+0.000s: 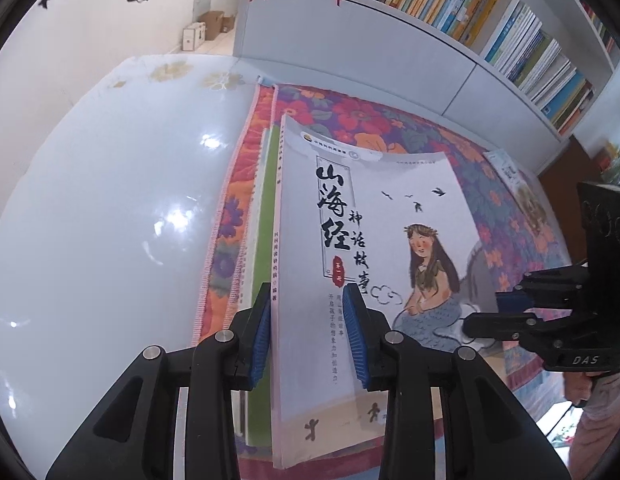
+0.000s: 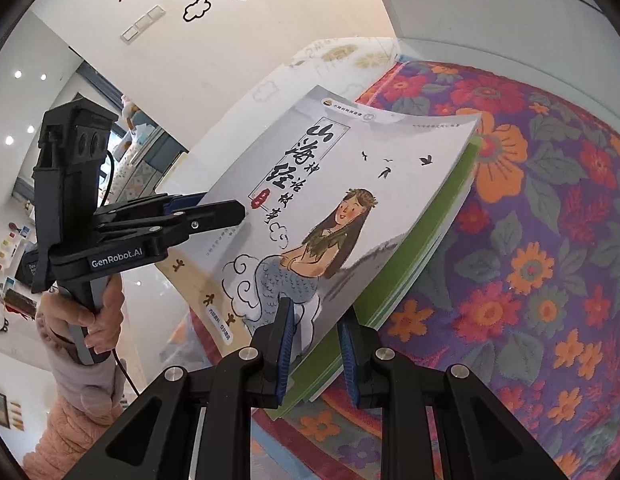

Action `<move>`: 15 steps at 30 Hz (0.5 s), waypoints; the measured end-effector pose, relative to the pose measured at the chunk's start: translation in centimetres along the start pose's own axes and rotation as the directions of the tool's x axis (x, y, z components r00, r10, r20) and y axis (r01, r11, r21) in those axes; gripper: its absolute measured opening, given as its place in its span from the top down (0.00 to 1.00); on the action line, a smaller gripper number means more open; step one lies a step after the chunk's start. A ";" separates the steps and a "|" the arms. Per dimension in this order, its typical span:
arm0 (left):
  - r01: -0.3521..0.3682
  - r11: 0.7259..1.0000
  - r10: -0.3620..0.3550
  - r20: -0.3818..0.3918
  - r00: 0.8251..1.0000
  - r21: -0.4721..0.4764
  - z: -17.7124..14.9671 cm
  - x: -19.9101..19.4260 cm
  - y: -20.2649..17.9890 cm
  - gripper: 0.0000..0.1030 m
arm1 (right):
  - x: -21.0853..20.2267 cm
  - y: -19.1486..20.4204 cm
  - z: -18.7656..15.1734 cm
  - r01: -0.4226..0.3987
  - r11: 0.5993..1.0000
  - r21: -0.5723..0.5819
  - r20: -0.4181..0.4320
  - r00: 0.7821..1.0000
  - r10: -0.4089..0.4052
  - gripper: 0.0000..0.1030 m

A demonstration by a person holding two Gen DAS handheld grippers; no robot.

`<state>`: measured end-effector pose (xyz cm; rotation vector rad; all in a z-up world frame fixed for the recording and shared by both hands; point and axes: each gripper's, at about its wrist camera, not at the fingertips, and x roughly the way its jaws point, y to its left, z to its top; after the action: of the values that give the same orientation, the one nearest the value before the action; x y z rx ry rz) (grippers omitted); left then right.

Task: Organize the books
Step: 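Lower the mermaid book onto the green book with both grippers, then open both grippers and release the mermaid book on the stack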

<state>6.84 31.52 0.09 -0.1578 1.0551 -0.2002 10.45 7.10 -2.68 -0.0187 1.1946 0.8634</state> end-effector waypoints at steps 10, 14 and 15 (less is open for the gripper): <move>-0.093 0.996 0.093 0.029 0.995 -0.016 0.5 -0.5 0.1 0.66 | 0.0 -0.4 0.2 0.000 0.998 0.060 -0.010 1.000 0.001 0.76; -0.135 0.991 0.136 0.041 0.990 -0.027 0.9 -1.2 -0.5 0.66 | -0.4 -1.3 0.2 -0.008 0.994 0.109 -0.022 1.000 0.010 0.75; -0.142 0.989 0.143 0.046 0.989 -0.031 1.0 -1.4 -0.7 0.66 | -0.6 -1.7 0.2 0.005 0.993 0.119 -0.025 1.000 -0.002 0.75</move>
<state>6.93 31.21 1.92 -0.1111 1.0169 -0.0520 11.56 5.69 -2.82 0.0657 1.2673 0.7890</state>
